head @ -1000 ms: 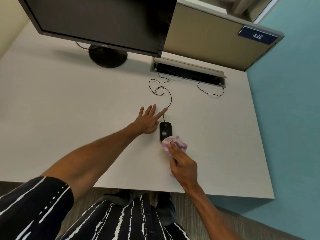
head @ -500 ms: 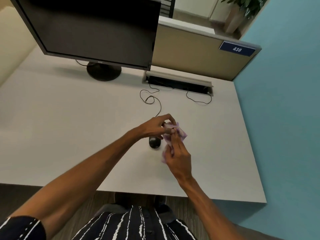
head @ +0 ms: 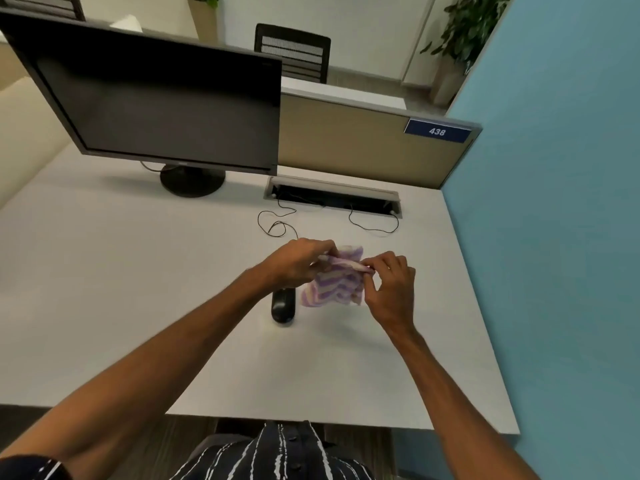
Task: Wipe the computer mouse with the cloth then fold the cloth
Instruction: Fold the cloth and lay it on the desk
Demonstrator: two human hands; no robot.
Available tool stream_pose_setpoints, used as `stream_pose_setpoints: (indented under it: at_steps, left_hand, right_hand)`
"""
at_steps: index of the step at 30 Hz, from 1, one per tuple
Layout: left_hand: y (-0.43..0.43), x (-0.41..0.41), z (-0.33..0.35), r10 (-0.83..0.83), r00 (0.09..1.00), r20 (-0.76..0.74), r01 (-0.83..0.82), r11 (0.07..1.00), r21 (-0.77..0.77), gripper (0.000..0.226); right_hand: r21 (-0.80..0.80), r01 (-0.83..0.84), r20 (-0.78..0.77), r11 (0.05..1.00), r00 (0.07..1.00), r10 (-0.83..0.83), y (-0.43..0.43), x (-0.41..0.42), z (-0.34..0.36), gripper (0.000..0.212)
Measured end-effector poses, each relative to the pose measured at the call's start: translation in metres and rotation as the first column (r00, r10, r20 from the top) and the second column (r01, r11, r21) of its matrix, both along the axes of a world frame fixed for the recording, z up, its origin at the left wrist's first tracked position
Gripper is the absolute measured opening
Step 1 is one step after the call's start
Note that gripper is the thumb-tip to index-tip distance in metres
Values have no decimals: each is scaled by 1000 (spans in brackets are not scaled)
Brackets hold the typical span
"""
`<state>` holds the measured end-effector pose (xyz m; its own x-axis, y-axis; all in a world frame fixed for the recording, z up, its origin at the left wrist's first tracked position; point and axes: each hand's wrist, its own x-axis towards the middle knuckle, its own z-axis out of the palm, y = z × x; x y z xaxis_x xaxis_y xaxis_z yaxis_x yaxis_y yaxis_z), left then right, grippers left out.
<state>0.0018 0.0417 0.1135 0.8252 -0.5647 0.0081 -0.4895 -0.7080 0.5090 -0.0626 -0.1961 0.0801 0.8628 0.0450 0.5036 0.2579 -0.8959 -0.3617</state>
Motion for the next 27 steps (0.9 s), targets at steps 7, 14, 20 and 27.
stream_pose_setpoints:
  at_steps: [7,14,20,27]
  left_hand:
    - [-12,19,13,-194,916,351,159,979,124,51]
    - [-23,32,17,-173,898,404,147,985,94,59]
    - [-48,38,13,55,973,225,-25,991,-133,52]
    - [-67,42,-2,34,987,-158,-73,966,-247,38]
  right_hand:
    - [122,-169,-62,978,982,178,-27,47,22,15]
    - [118,-192,-105,974,973,205,-37,64,34,29]
    - [142,-102,-197,985,972,129,-50,67,28,18]
    - [9,-171,-482,985,862,154,-92,78,38,19]
